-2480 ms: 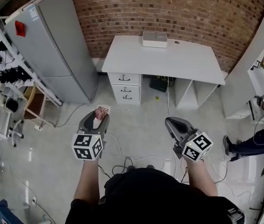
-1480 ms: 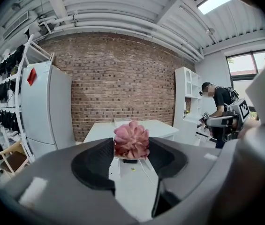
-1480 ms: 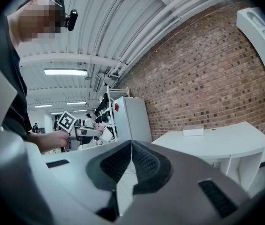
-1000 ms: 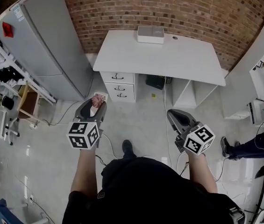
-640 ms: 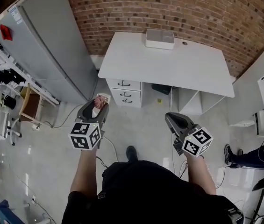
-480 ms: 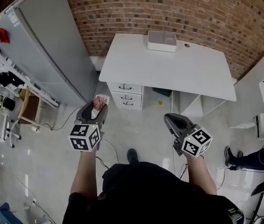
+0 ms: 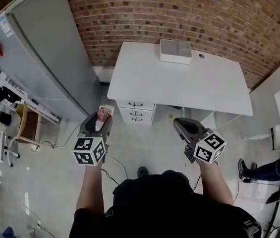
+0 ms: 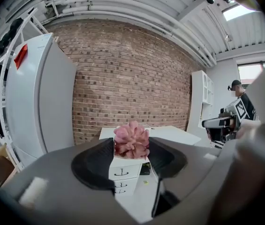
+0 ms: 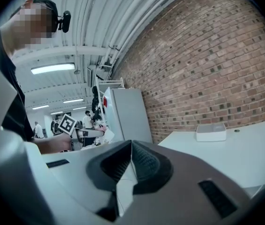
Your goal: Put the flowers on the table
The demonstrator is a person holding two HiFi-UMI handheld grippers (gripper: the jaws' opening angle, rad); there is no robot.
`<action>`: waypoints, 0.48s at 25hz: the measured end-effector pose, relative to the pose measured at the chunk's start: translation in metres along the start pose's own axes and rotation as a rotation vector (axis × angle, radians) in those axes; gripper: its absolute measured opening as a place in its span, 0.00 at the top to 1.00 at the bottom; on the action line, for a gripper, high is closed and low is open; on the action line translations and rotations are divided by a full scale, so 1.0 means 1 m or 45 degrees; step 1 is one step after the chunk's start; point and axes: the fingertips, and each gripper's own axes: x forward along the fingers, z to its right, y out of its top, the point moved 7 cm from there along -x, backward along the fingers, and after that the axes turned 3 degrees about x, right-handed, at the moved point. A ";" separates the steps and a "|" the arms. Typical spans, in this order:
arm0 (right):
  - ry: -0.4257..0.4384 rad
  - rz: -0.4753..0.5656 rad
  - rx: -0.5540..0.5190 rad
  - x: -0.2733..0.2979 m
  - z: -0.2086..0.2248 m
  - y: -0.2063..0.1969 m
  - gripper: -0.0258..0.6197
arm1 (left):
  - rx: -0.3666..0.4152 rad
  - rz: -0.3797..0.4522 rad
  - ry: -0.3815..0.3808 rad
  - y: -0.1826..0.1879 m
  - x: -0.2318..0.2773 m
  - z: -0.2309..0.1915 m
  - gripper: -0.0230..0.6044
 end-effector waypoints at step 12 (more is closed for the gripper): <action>0.036 -0.082 0.055 0.056 0.030 -0.007 0.94 | -0.064 -0.054 0.049 -0.011 0.030 -0.043 0.60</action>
